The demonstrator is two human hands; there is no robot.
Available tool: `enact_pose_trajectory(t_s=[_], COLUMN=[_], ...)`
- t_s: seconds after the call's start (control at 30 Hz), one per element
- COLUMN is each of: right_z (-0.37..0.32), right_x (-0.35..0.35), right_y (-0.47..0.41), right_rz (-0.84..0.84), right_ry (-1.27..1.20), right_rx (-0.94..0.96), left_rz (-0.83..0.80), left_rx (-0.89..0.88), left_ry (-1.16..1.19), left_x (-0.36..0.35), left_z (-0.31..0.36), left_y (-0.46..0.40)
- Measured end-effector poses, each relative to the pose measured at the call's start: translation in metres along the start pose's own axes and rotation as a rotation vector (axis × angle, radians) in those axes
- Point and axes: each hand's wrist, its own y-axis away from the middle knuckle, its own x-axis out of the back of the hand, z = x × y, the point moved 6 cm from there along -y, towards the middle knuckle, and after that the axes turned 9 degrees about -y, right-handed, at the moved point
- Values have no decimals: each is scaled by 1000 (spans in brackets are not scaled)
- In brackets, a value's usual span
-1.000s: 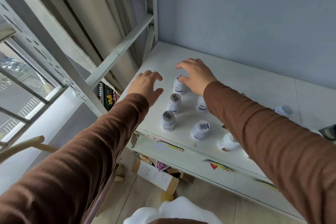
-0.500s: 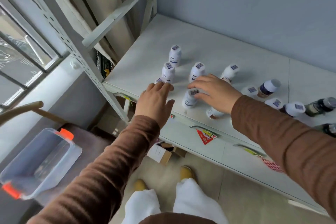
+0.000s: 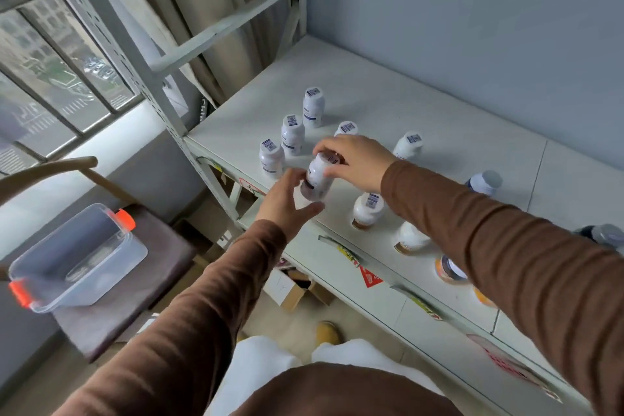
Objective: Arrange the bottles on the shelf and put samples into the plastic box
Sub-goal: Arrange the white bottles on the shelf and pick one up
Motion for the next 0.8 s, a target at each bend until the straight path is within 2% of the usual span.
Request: enact_pose_trajectory(t_s=[0.13, 0.23, 0.3, 0.43, 0.53, 0.6, 0.67, 0.73, 0.8], right_z=[-2, -10, -19, -33, -37, -32, -26, -21, -15], right_x=[43, 58, 60, 64, 66, 64, 59, 52, 45], right_y=[7, 4, 2, 2, 6, 9, 11, 12, 12], right_rz=[149, 235, 242, 274, 229, 164, 110, 95, 111], right_ry=[-280, -385, -430, -343, -207, -175, -216, -224, -270], right_rx=[-68, -91, -74, -48, 8, 28, 37, 42, 16], left_rz=[-44, -254, -369, -405, -309, -232, -161, -48, 64], left_rx=[74, 199, 268, 267, 204, 109, 6, 3, 34], left_ry=[702, 1250, 1404, 1422, 1340, 1152, 854, 651, 603], left_x=[12, 8, 5, 4, 13, 18, 21, 22, 22], left_z=[30, 49, 60, 64, 56, 49, 48, 47, 44], left_y=[2, 1, 5, 4, 2, 0, -1, 1, 2])
